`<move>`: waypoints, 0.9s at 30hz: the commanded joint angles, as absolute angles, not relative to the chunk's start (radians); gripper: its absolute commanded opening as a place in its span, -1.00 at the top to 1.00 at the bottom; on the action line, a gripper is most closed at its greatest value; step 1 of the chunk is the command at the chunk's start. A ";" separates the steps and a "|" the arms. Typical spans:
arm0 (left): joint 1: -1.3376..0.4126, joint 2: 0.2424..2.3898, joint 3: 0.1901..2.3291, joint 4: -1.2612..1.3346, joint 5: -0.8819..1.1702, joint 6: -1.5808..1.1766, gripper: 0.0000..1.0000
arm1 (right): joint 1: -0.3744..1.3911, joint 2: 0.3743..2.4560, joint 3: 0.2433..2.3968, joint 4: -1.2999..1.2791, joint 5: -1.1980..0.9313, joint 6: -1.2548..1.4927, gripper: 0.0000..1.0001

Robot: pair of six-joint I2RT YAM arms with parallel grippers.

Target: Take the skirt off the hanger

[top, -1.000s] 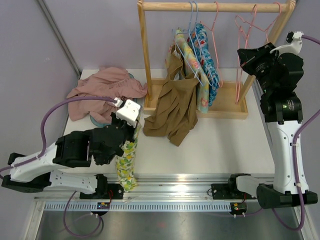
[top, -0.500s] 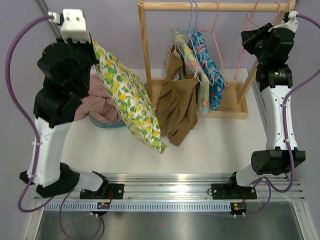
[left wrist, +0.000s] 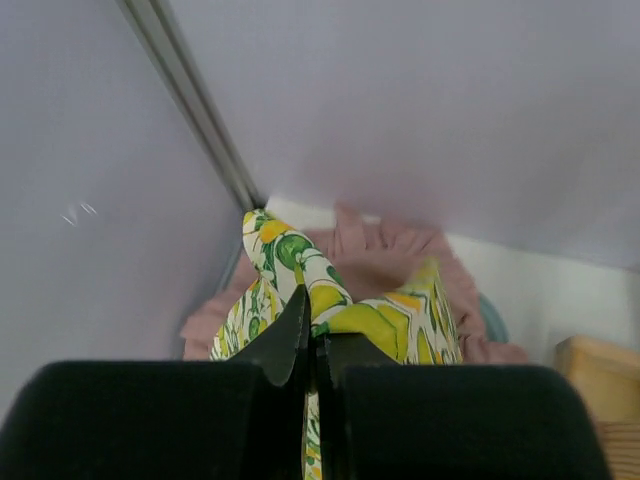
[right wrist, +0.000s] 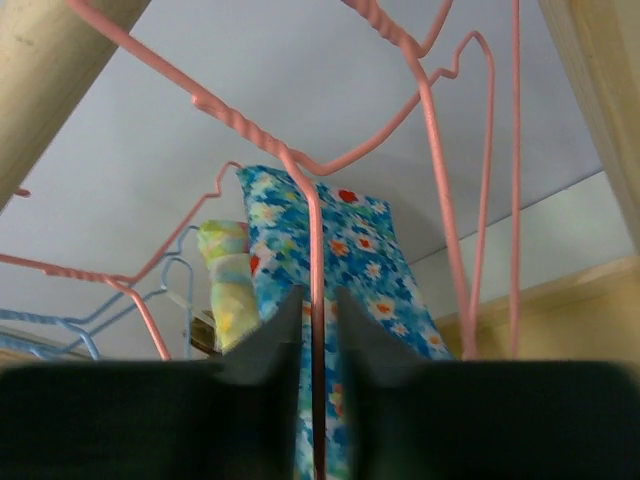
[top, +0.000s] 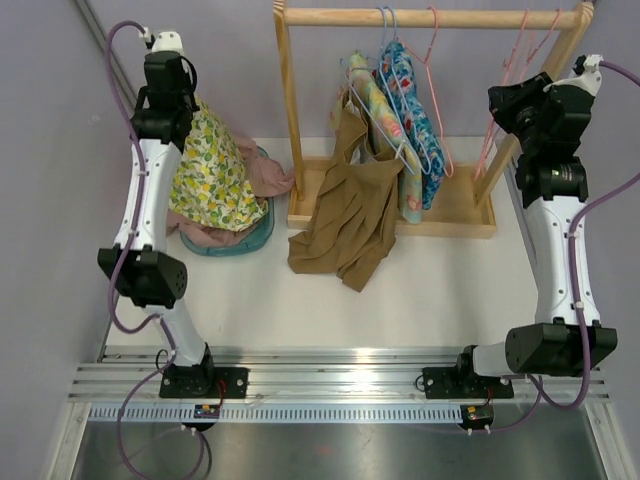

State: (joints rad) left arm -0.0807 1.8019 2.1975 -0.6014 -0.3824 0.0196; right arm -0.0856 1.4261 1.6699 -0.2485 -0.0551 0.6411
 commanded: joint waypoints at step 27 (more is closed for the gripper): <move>-0.299 0.829 0.958 -0.726 -0.293 -0.316 -0.98 | 0.039 1.520 2.107 -0.520 -0.413 0.500 -0.90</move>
State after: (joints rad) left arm -0.2859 0.8772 1.0531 -0.7223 -0.2703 -0.2607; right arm -0.0376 1.4448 2.0335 -0.4450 -0.3317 0.5343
